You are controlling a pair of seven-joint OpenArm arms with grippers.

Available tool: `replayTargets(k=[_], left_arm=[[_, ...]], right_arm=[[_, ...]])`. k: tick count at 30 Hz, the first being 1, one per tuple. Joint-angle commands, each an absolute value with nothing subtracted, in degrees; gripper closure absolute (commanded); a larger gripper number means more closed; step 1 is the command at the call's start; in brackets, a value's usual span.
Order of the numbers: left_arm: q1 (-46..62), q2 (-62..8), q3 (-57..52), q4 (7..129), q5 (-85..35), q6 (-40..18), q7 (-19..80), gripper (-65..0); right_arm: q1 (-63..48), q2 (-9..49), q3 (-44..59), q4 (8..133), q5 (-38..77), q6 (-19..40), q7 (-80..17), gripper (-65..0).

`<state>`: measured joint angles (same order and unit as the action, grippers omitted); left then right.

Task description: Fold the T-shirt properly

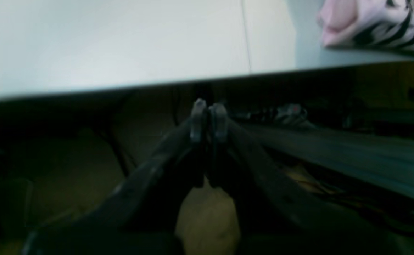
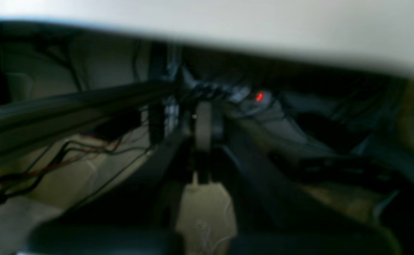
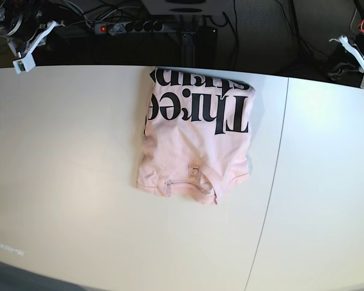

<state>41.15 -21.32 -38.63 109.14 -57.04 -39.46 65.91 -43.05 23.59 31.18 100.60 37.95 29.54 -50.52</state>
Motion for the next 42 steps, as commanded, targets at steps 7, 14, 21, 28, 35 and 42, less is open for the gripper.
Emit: replayTargets(k=[7, 14, 21, 28, 35, 42], left_arm=[[46.33, -17.34, -33.1, 102.08, -38.7, -40.0, 50.57, -3.1], [34.7, -19.57, -17.43, 75.16, -20.86, -31.68, 39.27, -3.0], [16.25, -19.49, -2.96, 49.67, -11.09, -20.86, 31.88, -3.0], [2.42, -15.75, 6.13, 33.39, -9.87, -18.2, 31.9, -3.0], [0.54, -13.13, 6.26, 32.58, -8.25, -18.22, 34.09, -3.1], [0.97, -13.17, 6.26, 32.58, -6.37, -18.2, 31.9, -3.0]], right_arm=[[-45.39, 20.23, 31.46, 97.56, 37.47, 28.91, -48.6, 0.0], [-38.92, 20.14, 29.08, 79.05, 35.22, 28.64, -46.59, 0.0], [-22.81, 19.81, 27.57, 55.02, 30.44, 28.47, -44.95, 0.0], [-9.43, 16.88, 23.81, 41.78, 25.43, 28.25, -42.48, 0.0], [-4.34, 14.39, 20.29, 41.25, 24.25, 28.27, -43.29, 0.0], [-4.19, 14.46, 20.27, 43.11, 29.34, 28.29, -43.44, 0.0]])
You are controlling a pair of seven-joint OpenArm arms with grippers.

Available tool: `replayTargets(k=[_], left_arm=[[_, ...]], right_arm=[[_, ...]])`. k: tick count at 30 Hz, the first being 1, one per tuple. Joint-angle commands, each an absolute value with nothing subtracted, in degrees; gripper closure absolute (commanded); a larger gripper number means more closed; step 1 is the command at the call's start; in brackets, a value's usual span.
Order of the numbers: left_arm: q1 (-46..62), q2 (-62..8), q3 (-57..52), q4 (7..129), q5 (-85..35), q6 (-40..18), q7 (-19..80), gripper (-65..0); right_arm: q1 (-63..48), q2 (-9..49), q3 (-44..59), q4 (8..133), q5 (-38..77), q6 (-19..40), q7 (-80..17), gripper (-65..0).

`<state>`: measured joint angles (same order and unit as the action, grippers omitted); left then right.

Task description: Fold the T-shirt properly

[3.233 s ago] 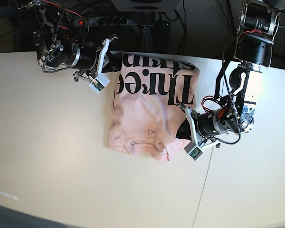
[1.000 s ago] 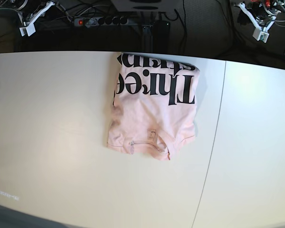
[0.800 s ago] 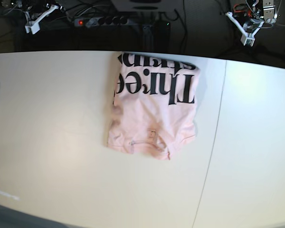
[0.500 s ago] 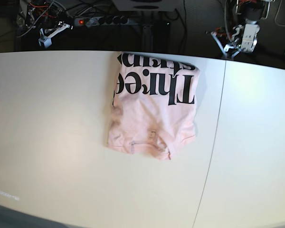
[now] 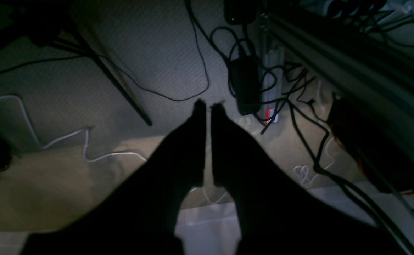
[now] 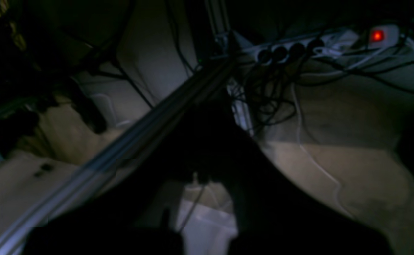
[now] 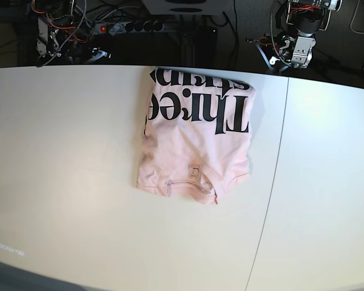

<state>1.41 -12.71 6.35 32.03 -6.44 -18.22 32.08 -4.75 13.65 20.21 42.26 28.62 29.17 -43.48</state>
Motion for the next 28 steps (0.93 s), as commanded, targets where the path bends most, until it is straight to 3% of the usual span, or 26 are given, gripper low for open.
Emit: replayTargets(k=[1, 14, 28], left_arm=[[0.97, -13.17, 6.26, 32.58, -6.37, -18.22, 31.9, -3.1], [0.97, -13.13, 6.26, 32.6, -6.39, -18.17, 32.75, -3.0], [0.99, -12.86, 6.26, 32.6, -10.46, -18.2, 21.41, -3.0]], right_arm=[[-4.19, 14.44, 20.27, 43.38, 30.65, 28.29, -44.21, 0.0], [-4.16, 14.94, 20.27, 44.03, 36.69, 28.34, -46.46, 0.0], [-4.14, 15.55, 20.27, 44.05, 37.08, 28.32, -43.68, 0.0]])
